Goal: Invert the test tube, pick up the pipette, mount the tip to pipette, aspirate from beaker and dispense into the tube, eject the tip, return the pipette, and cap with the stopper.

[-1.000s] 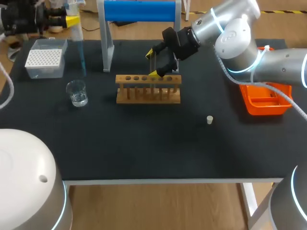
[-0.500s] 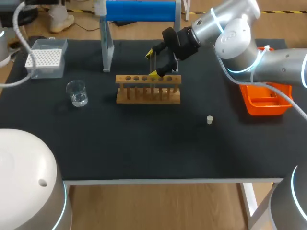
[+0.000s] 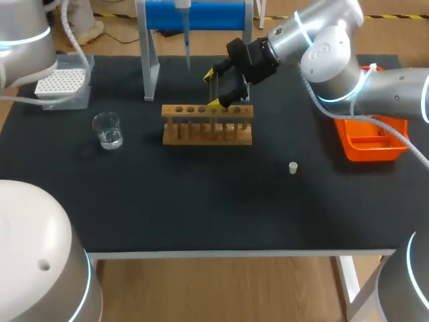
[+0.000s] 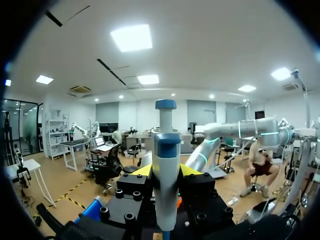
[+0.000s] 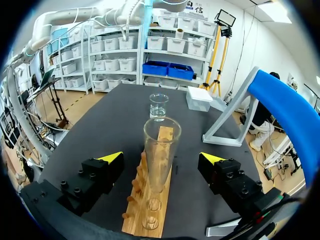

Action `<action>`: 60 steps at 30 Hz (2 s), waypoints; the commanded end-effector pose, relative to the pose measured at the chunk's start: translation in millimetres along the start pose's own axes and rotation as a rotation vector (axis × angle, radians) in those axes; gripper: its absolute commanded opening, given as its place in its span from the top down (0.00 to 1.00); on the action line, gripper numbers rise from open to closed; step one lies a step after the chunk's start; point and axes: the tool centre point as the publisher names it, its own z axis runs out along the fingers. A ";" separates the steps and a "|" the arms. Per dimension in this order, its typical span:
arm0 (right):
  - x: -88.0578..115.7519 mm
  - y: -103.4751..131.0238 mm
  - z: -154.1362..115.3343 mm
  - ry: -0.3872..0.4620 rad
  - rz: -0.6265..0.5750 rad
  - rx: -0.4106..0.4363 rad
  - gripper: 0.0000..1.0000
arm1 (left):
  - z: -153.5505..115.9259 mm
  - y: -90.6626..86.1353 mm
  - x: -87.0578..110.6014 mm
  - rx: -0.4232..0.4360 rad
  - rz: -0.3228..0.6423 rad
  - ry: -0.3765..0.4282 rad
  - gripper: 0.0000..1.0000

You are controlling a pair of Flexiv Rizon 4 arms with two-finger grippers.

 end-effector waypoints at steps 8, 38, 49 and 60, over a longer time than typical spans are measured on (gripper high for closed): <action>0.2 0.0 -0.8 0.001 0.000 0.001 0.00 | 24.2 1.7 -16.1 0.033 0.000 0.049 1.00; 0.2 0.0 -0.8 0.001 0.000 0.001 0.00 | 35.7 29.7 -37.5 0.060 -0.041 0.075 1.00; 0.2 0.0 -0.8 0.001 0.000 0.001 0.00 | 34.0 38.7 -41.7 0.066 -0.054 0.073 1.00; 0.2 0.0 -0.8 0.001 0.000 0.001 0.00 | 31.0 42.5 -41.3 0.062 -0.063 0.065 1.00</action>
